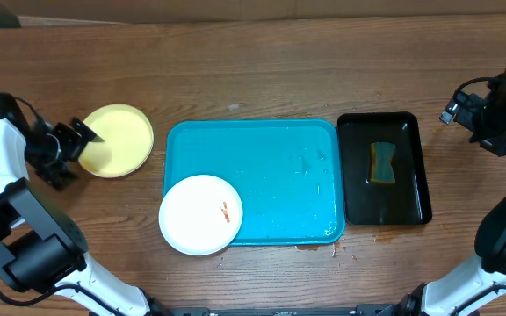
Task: Clean dirty plates on tray and stack at the side
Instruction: 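Lower the yellow-green plate onto the white plate at left, release, then move the left gripper to the stained white plate rim and grasp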
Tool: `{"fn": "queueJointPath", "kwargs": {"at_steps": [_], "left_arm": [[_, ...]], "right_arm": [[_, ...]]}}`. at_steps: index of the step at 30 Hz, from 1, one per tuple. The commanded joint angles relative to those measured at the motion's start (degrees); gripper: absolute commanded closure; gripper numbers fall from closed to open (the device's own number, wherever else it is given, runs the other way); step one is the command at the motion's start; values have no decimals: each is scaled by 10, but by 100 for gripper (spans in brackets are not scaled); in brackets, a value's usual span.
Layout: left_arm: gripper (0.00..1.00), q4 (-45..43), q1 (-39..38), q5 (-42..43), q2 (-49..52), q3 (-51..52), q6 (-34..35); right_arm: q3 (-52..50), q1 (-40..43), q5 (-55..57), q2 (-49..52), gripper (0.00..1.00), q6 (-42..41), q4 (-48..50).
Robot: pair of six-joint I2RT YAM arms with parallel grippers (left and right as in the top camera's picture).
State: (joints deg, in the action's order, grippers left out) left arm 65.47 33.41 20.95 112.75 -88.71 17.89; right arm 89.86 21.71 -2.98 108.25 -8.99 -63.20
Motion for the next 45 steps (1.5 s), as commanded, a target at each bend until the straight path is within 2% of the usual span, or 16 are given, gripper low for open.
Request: {"fn": "queueJointPath", "kwargs": {"at_steps": [1,7,12,19,24,29,32,36,39,41,45], "left_arm": [[1,57,-24,76,1,4,-43],[14,156,-96,71,0,5,-117],[20,192,-157,22,-6,5,-119],[21,196,-244,-13,-84,67,-110],[20,181,-301,-55,-183,148,-54],[19,189,-350,-179,-272,195,53],[15,200,-373,-235,-302,197,118],[13,216,-387,-235,-312,201,142],[18,216,-388,-226,-312,222,156],[22,196,-388,-224,-312,250,158],[25,134,-388,-194,-311,301,171]], "right_arm": [[3,1,0,-9,0,-4,1],[3,1,0,-9,0,-4,1],[3,1,-1,-9,0,-4,1],[3,1,0,-9,0,-4,1],[3,1,0,-9,0,-4,1],[3,1,0,-9,0,-4,1],[3,1,0,-9,0,-4,1],[3,1,-1,-9,0,-4,1],[3,1,0,-9,0,-4,1],[3,1,-1,-9,0,-4,1],[3,1,0,-9,0,-4,1]]}}
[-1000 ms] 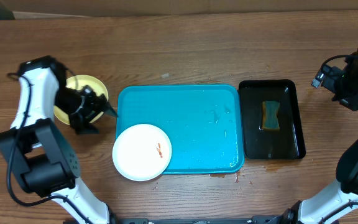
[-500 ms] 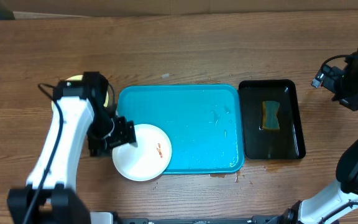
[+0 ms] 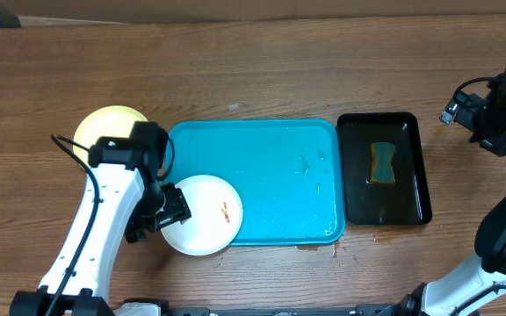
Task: Clean dirty plates on tray and stack at the side
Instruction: 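Move the left gripper to the stained white plate rim and grasp, then slide the stained white plate toward the tray center, left gripper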
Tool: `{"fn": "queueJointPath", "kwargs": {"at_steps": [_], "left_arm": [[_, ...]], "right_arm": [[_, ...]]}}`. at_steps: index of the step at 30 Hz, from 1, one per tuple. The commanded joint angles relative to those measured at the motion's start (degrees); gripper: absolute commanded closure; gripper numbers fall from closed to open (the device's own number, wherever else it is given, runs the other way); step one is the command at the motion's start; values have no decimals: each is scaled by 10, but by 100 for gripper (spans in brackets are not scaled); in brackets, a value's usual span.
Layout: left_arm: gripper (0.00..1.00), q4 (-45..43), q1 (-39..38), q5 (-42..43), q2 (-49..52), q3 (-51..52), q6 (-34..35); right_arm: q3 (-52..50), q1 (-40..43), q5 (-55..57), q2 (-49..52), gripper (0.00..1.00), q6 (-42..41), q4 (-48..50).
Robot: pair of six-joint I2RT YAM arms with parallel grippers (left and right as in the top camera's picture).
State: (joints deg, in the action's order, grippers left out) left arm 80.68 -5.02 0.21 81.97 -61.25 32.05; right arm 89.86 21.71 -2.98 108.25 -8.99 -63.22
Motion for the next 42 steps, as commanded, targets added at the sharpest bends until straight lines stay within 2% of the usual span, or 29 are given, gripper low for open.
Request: {"fn": "queueJointPath", "kwargs": {"at_steps": [1,5,11,16,21,24,31,37,42], "left_arm": [[26,-29,-3,17,-3,37,33],[28,-65,-3,12,-3,79,38],[38,-144,-3,13,-3,158,72],[50,-189,-3,22,-3,192,73],[67,-213,-4,67,-3,192,46],[73,-231,-4,96,-3,192,42],[70,-316,-4,163,-3,192,41],[62,-418,-24,224,-3,191,38],[52,-394,-33,217,-3,144,-7]], "right_arm": [[3,1,0,-9,0,-4,1],[3,1,0,-9,0,-4,1],[3,1,0,-9,0,-4,1],[3,1,-1,-9,0,-4,2],[3,1,0,-9,0,-4,1],[3,1,-1,-9,0,-4,1],[3,1,-1,-9,0,-4,1],[3,1,0,-9,0,-4,1],[3,1,0,-9,0,-4,1]]}}
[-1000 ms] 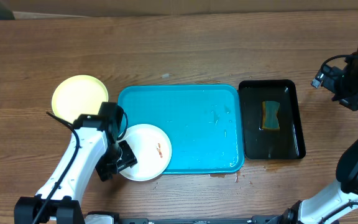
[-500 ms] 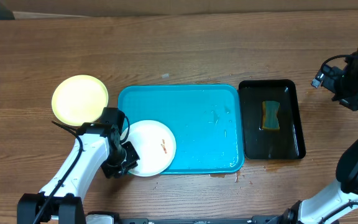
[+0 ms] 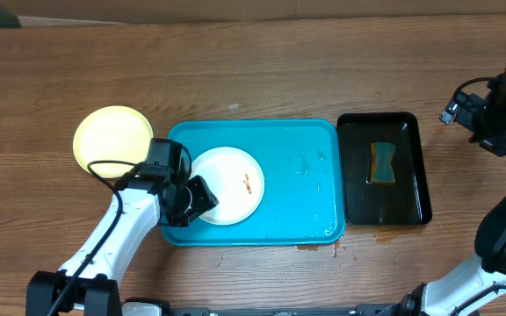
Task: Clean dirty plates on tray and stack at the side
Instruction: 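Slide the stained white plate toward the tray center, left gripper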
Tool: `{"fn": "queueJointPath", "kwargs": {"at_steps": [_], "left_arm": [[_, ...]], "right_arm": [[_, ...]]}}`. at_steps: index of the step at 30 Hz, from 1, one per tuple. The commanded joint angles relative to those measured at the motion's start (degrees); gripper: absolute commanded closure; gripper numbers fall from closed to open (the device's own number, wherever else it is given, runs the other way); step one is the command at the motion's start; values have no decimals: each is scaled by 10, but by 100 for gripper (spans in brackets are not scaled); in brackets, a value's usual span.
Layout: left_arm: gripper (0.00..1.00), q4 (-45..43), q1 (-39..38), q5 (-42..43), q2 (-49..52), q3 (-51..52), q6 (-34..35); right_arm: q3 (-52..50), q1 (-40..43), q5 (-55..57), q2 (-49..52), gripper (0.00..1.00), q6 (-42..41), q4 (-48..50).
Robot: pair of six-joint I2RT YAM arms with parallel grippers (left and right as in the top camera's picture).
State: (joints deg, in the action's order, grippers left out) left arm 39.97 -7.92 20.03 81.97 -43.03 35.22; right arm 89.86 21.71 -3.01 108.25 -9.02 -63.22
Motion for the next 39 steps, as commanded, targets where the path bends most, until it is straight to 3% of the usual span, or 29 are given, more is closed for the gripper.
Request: {"fn": "queueJointPath", "kwargs": {"at_steps": [1,6,8,15,27,35,39], "left_arm": [[51,31,-3,10,-3,-55,-45],[51,134,-3,-110,-3,-152,-82],[55,162,-3,-155,-3,-177,-97],[57,166,-3,-213,42,-181,-100],[49,98,-3,-148,184,-181,-149],[51,51,-4,13,185,-181,-216],[49,20,-4,40,185,-181,-217]], "right_arm": [[3,1,0,-9,0,-4,2],[3,1,0,-9,0,-4,1],[3,1,0,-9,0,-4,1],[3,1,0,-9,0,-4,1],[3,1,0,-9,0,-4,2],[3,1,0,-9,0,-4,1],[3,1,0,-9,0,-4,1]]}}
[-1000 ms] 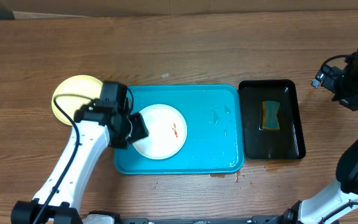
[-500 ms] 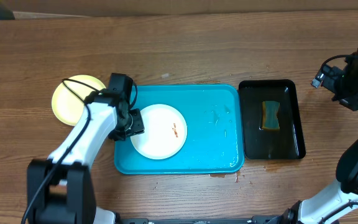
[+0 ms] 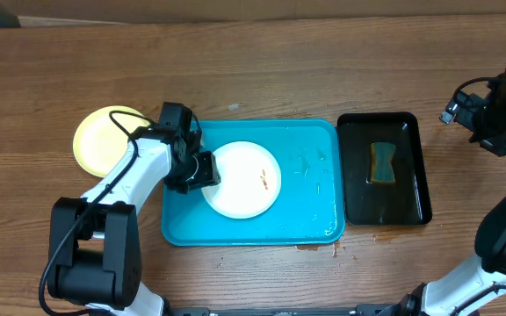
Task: Clean dirty plates on tray and stack at the side
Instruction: 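Slide the stained white plate toward the tray center, left gripper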
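Note:
A white plate (image 3: 246, 181) with a small orange-brown smear lies inside the teal tray (image 3: 306, 219), left of its middle. My left gripper (image 3: 206, 169) is at the plate's left rim and appears shut on it. A yellow plate (image 3: 99, 140) rests on the table to the left of the tray, partly under my left arm. A green-and-yellow sponge (image 3: 381, 163) sits in the black tray (image 3: 411, 211) on the right. My right gripper (image 3: 457, 107) hangs at the far right edge, away from everything; its fingers are too small to read.
Droplets and streaks of water lie on the right half of the teal tray. Small crumbs or drips mark the table just below the tray's front right corner. Bare wood runs along the back of the table.
The white plate and my left gripper at its rim have moved right and slightly back, deeper into the teal tray. The right arm is unchanged.
First my left gripper was at the yellow plate left of the tray, while the white plate overhung the tray's front left corner. Then the gripper was at the white plate's left edge. After that the plate lay inside the tray, and now nearer its middle.

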Tool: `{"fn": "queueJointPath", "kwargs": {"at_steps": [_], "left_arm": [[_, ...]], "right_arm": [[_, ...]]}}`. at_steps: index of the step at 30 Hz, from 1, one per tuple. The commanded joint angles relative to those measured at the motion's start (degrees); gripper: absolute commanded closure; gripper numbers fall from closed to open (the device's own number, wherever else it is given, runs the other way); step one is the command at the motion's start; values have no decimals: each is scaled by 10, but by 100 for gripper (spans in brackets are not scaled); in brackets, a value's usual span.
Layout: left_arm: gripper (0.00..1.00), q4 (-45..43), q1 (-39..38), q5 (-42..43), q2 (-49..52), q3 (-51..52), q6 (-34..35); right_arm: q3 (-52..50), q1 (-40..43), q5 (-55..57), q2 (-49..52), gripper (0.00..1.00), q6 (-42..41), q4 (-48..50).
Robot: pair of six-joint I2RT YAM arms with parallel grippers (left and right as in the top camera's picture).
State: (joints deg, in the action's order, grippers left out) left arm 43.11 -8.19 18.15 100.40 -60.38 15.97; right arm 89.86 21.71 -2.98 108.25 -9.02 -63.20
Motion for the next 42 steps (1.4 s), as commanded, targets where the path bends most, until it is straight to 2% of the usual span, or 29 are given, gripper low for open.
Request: {"fn": "queueJointPath", "kwargs": {"at_steps": [1,4,7,11,14,17,18,28,31,34,37,39,42], "left_arm": [[49,-18,-1,59,0,-8,-25],[48,-38,-1,47,0,-8,-25],[43,-50,-1,-10,0,-8,-24],[43,-57,-1,-61,2,-8,-14],[49,-59,-2,-61,5,-8,-11],[64,-61,-8,-62,10,-8,-7],[66,-63,-10,-61,12,-8,-7],[68,-76,-47,-59,53,-8,5],[77,-77,-55,-63,61,-8,5],[95,-83,-55,-63,60,-8,5],[96,-89,-55,-63,60,-8,5],[96,-91,-55,-63,60,-8,5],[96,-91,-55,-63,60,-8,5]], "right_arm": [[3,1,0,-9,0,-4,1],[3,1,-1,-9,0,-4,1],[3,1,-1,-9,0,-4,1],[3,1,-1,-9,0,-4,1],[3,1,0,-9,0,-4,1],[3,1,-1,-9,0,-4,1],[3,1,0,-9,0,-4,1],[3,1,-11,-9,0,-6,20],[3,0,-69,-9,0,-9,62],[3,1,-209,-9,0,-37,26],[3,1,-329,-9,1,-25,-20],[3,-4,-352,-9,27,-28,-43],[3,-24,-286,-9,35,-28,-89]]}}
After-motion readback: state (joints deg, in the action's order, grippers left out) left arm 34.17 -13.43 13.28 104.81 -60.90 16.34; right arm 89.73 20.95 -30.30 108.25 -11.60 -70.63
